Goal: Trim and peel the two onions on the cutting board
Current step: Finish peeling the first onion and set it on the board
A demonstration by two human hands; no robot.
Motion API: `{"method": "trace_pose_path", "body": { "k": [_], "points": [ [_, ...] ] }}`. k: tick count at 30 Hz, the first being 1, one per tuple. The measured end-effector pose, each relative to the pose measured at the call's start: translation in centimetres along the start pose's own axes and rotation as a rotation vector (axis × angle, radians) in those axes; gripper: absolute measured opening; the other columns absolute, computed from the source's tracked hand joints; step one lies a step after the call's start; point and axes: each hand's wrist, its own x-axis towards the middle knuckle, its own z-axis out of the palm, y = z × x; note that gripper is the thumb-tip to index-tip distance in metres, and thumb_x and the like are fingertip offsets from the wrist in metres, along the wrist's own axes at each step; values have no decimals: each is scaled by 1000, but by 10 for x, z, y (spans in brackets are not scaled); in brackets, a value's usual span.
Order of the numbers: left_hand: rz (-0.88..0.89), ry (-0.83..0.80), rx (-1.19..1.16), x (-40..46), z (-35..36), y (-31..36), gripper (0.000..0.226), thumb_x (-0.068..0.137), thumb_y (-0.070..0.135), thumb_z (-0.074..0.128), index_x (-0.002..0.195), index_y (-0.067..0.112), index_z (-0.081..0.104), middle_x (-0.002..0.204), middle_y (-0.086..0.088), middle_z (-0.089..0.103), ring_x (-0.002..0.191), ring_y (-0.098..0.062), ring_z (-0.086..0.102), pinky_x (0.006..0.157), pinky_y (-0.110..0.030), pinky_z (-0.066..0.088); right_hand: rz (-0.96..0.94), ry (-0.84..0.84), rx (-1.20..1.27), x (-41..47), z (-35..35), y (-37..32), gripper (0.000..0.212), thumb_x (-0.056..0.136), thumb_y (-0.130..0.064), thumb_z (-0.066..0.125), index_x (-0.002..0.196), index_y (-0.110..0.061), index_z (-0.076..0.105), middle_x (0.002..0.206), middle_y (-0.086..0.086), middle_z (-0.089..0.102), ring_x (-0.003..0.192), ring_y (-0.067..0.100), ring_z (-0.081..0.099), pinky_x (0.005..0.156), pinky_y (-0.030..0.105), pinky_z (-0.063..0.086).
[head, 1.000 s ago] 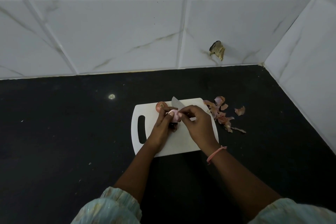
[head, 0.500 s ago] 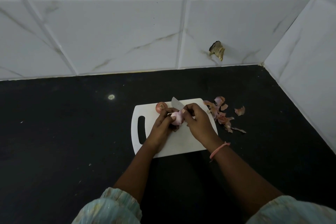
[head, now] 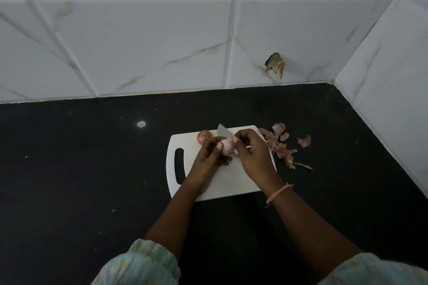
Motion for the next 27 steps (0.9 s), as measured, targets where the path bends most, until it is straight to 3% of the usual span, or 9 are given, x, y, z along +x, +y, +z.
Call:
{"method": "trace_pose_path", "body": {
  "k": [3, 6, 9, 12, 18, 21, 23, 25, 27],
  "points": [
    [5, 6, 68, 0, 3, 4, 46, 99, 45, 48, 118, 3, 55, 90, -9, 69, 76, -22, 63, 74, -32, 52, -51, -16, -21, -2, 1, 0, 9, 98, -18, 54, 99, -14, 61, 92, -9, 63, 85, -2, 59, 71, 10, 46],
    [36, -2, 139, -2, 5, 4, 38, 102, 34, 47, 111, -1, 57, 83, -9, 68, 71, -19, 61, 69, -28, 50, -10, -22, -11, 1, 0, -2, 8, 98, -14, 52, 97, -11, 59, 88, -7, 62, 81, 0, 59, 67, 9, 46],
    [65, -30, 149, -4, 0, 3, 26, 99, 25, 57, 118, 7, 59, 100, -11, 68, 79, -16, 61, 74, -26, 51, 141, 15, -16, 7, -2, -2, 10, 99, -15, 50, 97, -13, 59, 87, -7, 60, 82, 1, 57, 65, 13, 44],
    [67, -59, 116, -4, -2, 3, 34, 91, 22, 64, 122, 10, 59, 116, -13, 65, 92, -18, 62, 78, -27, 52, 295, 62, 51, 10, -3, -1, 12, 99, -17, 49, 97, -15, 61, 84, -7, 59, 80, 6, 57, 62, 20, 44],
    [55, -61, 75, -4, -3, 4, 40, 85, 13, 67, 123, 7, 58, 122, -9, 62, 102, -16, 61, 84, -27, 53, 542, 49, 310, 11, -8, -4, 24, 101, -17, 44, 94, -5, 64, 77, 11, 61, 53, 14, 50, 43, 22, 42],
    [40, -56, 65, -3, -4, 3, 42, 82, 10, 68, 122, 10, 57, 124, -7, 62, 107, -16, 62, 90, -28, 52, 634, 129, 754, 12, -13, -19, 27, 103, -5, 36, 84, -10, 54, 79, 14, 60, 67, 20, 58, 64, 33, 51],
    [40, -57, 41, -2, -6, 1, 39, 81, 6, 68, 117, 12, 56, 127, -9, 61, 109, -15, 63, 92, -29, 51, 650, 172, 936, 15, -16, -18, 18, 103, -3, 35, 99, -5, 52, 86, 19, 62, 74, 25, 66, 70, 37, 57],
    [33, -65, 3, -1, -8, -1, 36, 81, 1, 66, 112, 14, 53, 132, -14, 58, 114, -20, 63, 98, -37, 50, 626, 176, 957, 18, -21, -14, 22, 103, -6, 37, 123, -4, 46, 91, 23, 64, 74, 27, 72, 65, 37, 60],
    [19, -79, -24, 1, -9, -4, 36, 81, -2, 65, 110, 13, 49, 134, -14, 58, 120, -27, 61, 103, -46, 46, 576, 213, 853, 20, -26, -10, 22, 101, -7, 43, 121, -3, 50, 92, 22, 66, 80, 28, 72, 72, 39, 60]
  ]
}}
